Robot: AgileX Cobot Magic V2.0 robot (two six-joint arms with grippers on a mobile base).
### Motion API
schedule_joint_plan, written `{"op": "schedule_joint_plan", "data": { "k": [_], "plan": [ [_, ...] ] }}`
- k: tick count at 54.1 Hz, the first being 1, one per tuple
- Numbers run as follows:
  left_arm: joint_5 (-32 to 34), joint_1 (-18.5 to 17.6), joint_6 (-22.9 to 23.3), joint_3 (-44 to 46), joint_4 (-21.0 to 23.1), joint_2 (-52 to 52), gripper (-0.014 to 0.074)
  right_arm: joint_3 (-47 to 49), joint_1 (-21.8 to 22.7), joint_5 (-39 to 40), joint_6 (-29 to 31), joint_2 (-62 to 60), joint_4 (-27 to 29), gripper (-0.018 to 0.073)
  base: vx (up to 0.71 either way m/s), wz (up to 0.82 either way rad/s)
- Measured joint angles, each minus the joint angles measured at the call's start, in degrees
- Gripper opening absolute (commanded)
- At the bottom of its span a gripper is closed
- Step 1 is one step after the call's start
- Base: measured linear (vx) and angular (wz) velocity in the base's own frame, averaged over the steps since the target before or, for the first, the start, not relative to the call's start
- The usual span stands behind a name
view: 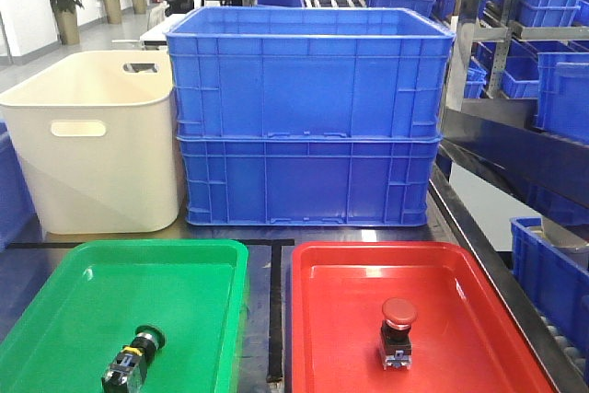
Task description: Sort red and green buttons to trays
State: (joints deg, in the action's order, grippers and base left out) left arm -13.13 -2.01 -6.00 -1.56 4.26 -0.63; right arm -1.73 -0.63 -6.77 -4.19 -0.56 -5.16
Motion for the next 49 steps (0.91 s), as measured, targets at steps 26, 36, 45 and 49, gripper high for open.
{"op": "schedule_joint_plan", "data": {
  "k": [26,36,45,49],
  "plan": [
    [0.0,0.0,0.0,0.0,0.0,0.0,-0.0006,-0.1,5.9,3.3,0.0,0.0,0.1,-0.0012,0.0,0.0],
    [0.0,0.0,0.0,0.0,0.0,0.0,-0.0006,-0.1,5.9,3.3,0.0,0.0,0.1,-0.0012,0.0,0.0],
    [0.0,0.0,0.0,0.0,0.0,0.0,-0.0006,-0.1,5.9,3.3,0.0,0.0,0.1,-0.0012,0.0,0.0],
    [0.0,0.0,0.0,0.0,0.0,0.0,-0.0006,-0.1,5.9,3.3,0.0,0.0,0.1,-0.0012,0.0,0.0]
  ]
}}
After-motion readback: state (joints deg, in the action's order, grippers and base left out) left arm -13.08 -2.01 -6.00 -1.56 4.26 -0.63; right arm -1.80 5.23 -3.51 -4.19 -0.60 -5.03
